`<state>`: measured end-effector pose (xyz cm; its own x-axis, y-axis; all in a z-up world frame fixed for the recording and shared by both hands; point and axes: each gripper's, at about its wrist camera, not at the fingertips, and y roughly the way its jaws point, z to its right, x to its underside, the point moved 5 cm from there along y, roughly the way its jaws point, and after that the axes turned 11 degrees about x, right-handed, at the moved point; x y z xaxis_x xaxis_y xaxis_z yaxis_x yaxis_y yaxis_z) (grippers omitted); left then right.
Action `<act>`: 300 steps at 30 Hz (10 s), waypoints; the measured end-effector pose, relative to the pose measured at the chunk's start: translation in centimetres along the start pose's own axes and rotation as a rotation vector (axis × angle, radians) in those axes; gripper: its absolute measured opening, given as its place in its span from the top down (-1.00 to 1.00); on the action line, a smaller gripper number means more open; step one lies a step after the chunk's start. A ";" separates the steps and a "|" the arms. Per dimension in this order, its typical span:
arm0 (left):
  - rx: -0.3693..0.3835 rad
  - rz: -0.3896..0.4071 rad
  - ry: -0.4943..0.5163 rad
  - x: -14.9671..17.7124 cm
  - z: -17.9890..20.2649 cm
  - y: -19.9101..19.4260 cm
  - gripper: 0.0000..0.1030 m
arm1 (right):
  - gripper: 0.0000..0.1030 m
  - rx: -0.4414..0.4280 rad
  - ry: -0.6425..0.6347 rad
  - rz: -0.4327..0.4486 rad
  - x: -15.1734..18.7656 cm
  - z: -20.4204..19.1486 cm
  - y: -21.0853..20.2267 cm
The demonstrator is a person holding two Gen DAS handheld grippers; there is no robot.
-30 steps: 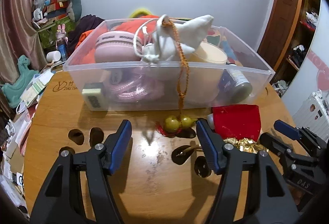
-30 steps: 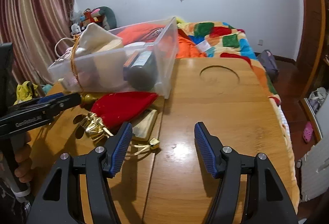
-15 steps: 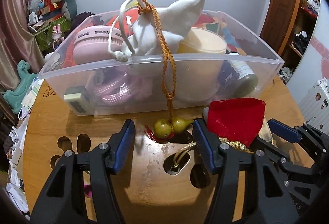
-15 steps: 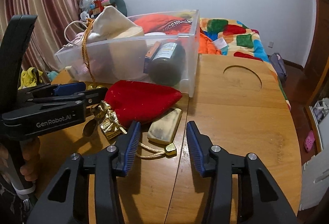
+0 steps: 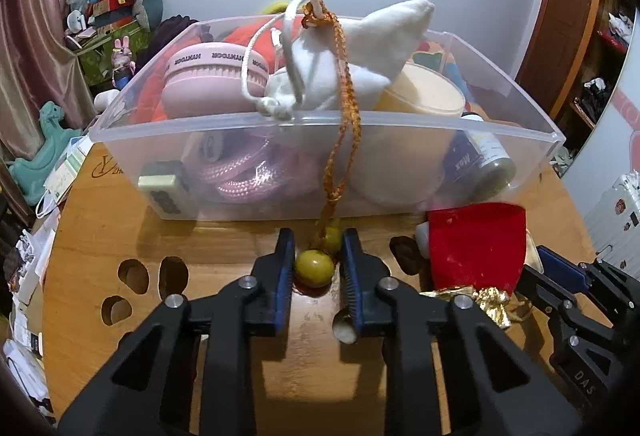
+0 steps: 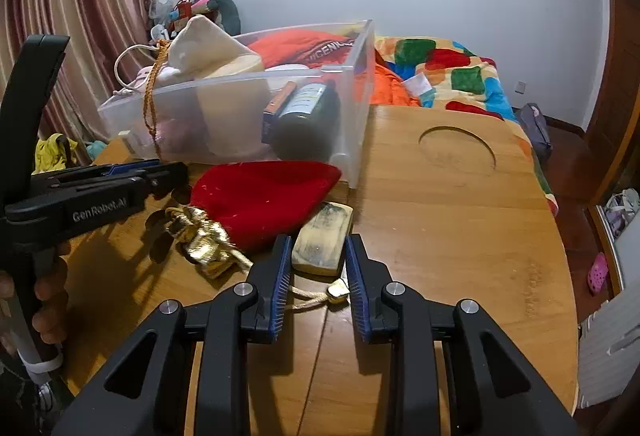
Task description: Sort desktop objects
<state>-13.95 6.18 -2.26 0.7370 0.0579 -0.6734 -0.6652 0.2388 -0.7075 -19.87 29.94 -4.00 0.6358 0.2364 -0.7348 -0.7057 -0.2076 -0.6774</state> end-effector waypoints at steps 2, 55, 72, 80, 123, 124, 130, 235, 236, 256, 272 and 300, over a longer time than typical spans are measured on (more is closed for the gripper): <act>0.006 -0.001 0.006 0.3 0.1 -0.2 0.65 | 0.52 -0.001 0.009 0.003 0.2 0.3 -0.2; 0.085 0.236 -0.040 -3.4 -2.8 -8.9 0.64 | 0.81 -0.037 0.143 0.148 -4.8 3.0 -5.0; 0.028 0.231 -0.058 -5.8 -5.4 -6.6 0.64 | 0.81 -0.086 0.088 0.182 -8.5 0.6 -4.5; 0.014 0.216 -0.060 -6.1 -6.1 -5.2 0.64 | 0.81 -0.090 0.049 0.159 -9.2 -1.3 -1.8; 0.126 0.054 -0.004 0.2 -1.1 -4.3 -0.43 | -0.23 0.031 0.140 0.101 -3.0 2.6 -3.2; 0.135 0.052 0.012 0.2 -0.3 -4.2 -0.43 | -0.23 0.031 0.143 0.098 -2.9 2.9 -3.2; 0.183 0.003 0.089 0.2 4.2 -2.5 -0.55 | -0.24 0.021 0.173 0.092 -2.2 4.4 -3.1; 0.121 0.290 0.030 -12.1 -5.1 -8.0 0.39 | -0.39 -0.019 0.059 0.234 -14.9 -3.2 -2.9; 0.118 0.283 0.031 -12.3 -5.2 -7.4 0.39 | -0.39 -0.023 0.063 0.225 -14.9 -3.2 -2.4; 0.119 0.184 0.051 -11.6 -5.3 -1.2 0.17 | -0.39 -0.003 0.016 0.172 -14.6 -4.1 3.9; 0.091 0.215 0.048 -11.6 -4.8 -3.1 -0.61 | -0.58 0.014 0.045 0.194 -14.6 -3.5 1.6; 0.021 0.337 0.107 -5.0 -1.1 -12.8 -0.96 | -0.99 0.085 0.042 0.294 -8.2 -2.3 -9.2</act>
<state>-9.25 1.76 9.96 0.4592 0.0354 -0.8876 -0.8653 0.2439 -0.4379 -17.87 27.75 8.13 0.4117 0.1382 -0.9008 -0.8838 -0.1805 -0.4317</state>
